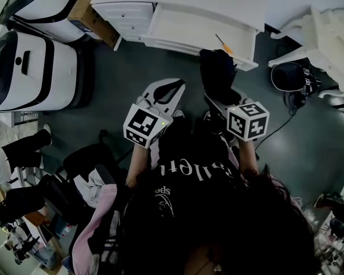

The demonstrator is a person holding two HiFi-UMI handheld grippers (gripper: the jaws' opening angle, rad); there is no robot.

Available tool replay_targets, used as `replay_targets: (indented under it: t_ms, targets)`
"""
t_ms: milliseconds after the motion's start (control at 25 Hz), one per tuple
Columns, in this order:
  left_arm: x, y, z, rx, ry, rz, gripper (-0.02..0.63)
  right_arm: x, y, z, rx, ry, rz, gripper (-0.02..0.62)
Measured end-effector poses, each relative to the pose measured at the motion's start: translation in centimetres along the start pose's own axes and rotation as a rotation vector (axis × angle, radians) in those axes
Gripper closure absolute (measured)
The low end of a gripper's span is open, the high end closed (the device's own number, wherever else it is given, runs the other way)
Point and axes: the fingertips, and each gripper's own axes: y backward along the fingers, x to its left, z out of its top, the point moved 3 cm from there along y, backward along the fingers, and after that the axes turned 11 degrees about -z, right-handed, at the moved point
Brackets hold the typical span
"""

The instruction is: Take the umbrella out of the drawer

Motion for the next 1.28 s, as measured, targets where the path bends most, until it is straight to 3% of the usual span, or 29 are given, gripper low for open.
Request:
replay_targets:
  t_ms: [760,1000,1280]
  targets:
    - [-12.8,-7.1,0.6,0.033,-0.018,-0.077,0.583,-7.1,9.4,-5.8,-0.031,-0.087,0.019,0.314]
    - [-19.3,-9.3,0.0,0.043,-0.029,-0.061,0.583,-10.1,14.6,-9.6,-0.056,-0.103,0.031,0.314]
    - [-20.6,-9.6,0.1,0.032,-0.036,-0.064,0.583,-10.4,15.6,-10.3,-0.061,-0.110,0.030,0.314]
